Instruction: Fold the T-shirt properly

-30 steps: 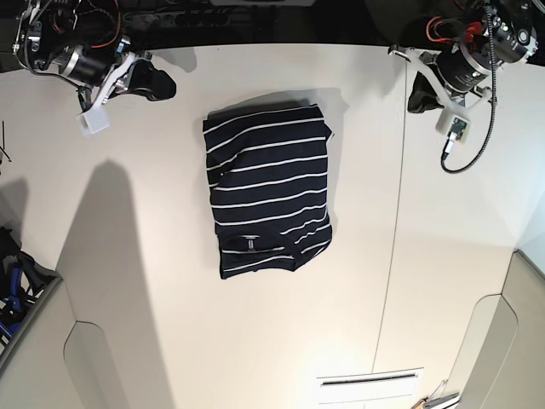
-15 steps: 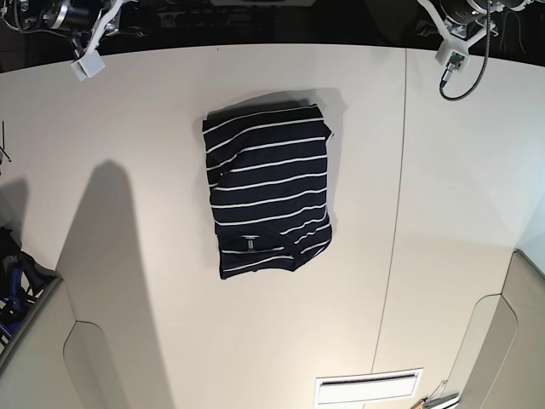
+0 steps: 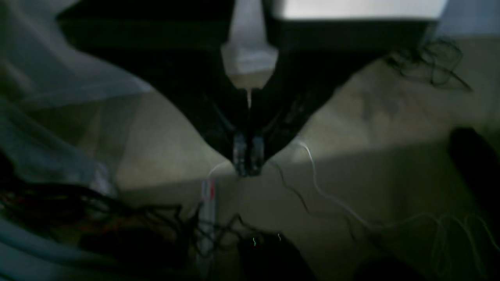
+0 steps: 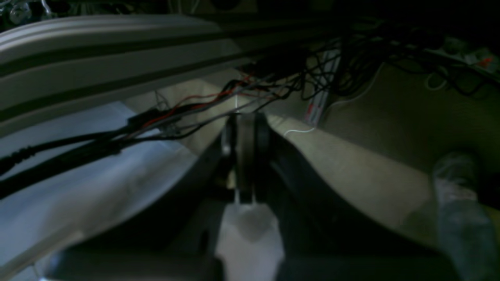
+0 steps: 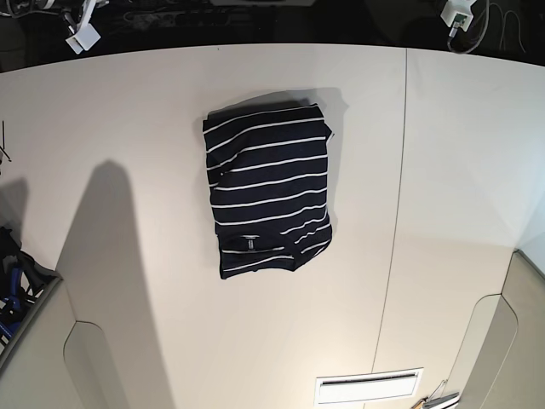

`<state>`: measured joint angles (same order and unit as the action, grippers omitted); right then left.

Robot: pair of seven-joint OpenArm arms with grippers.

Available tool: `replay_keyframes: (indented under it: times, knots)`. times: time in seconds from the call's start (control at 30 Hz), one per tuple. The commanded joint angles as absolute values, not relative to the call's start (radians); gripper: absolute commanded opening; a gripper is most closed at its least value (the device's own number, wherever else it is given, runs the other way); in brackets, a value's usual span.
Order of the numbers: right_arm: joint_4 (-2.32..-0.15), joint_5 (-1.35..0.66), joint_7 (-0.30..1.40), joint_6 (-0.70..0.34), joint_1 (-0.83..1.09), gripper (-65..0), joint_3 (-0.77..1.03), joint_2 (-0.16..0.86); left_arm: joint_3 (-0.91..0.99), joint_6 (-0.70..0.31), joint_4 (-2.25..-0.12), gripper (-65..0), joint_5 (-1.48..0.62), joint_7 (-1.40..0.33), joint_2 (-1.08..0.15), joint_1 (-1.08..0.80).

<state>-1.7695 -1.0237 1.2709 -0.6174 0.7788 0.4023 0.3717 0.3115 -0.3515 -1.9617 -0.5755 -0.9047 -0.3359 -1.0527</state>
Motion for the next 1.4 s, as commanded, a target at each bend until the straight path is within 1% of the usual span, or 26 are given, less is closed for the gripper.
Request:
replay_keyframes:
  times: [0.0, 0.13, 0.2, 0.33, 0.4, 0.47, 0.63, 0.73, 0.9, 1.03, 1.37]
  knots:
    - [-1.767, -1.036, 1.273, -0.621, 0.796, -65.0, 0.393, 0.385, 0.303, -0.355, -1.943, -65.0, -0.587, -0.905, -0.341, -1.069]
    - [-1.699, -1.036, 1.271, -0.620, 0.795, -65.0, 0.308, 0.386, 0.227, -0.355, -1.827, -65.0, -0.569, -0.852, -0.342, -1.069]
    - [-1.659, -1.016, 1.242, -0.620, 0.795, -65.0, 0.246, 0.388, 0.171, -0.355, -1.779, -65.0, -0.525, -0.822, -0.342, -1.063]
    - [-1.570, -0.891, 1.109, -0.620, 0.787, -65.0, 0.117, 0.388, 0.056, -0.345, -1.706, -65.0, -0.461, -0.823, -0.344, -1.034]
    - [-1.524, -0.841, 1.067, -0.613, 0.771, -65.0, 0.052, 0.387, -0.002, -0.298, -1.677, -65.0, -0.422, -0.823, -0.352, -1.014]
    - [-1.476, -0.809, 1.065, -0.607, 0.743, -65.0, -0.014, 0.388, -0.059, -0.250, -1.646, -65.0, -0.364, -0.830, -0.352, -0.984]
    - [-1.343, -0.752, 1.060, -0.606, 0.672, -65.0, -0.151, 0.387, -0.177, -0.187, -1.546, -65.0, -0.283, -0.834, -0.352, -0.900]
    - [-1.268, -0.705, 1.011, -0.598, 0.626, -65.0, -0.210, 0.387, -0.222, -0.168, -1.470, -65.0, -0.253, -0.830, -0.352, -0.847]
    - [-1.164, -0.626, 0.908, -0.598, 0.552, -65.0, -0.274, 0.387, -0.266, -0.168, -1.332, -65.0, -0.250, -0.826, -0.352, -0.759]
    - [-1.093, -0.606, 0.903, -0.580, 0.487, -65.0, -0.291, 0.385, -0.305, -0.168, -1.254, -65.0, -0.250, -0.821, -0.352, -0.694]
    - [-0.927, -0.601, 0.860, -0.579, 0.343, -65.0, -0.291, 0.379, -0.469, -0.168, -1.017, -65.0, -0.250, -0.754, -0.346, -0.523]
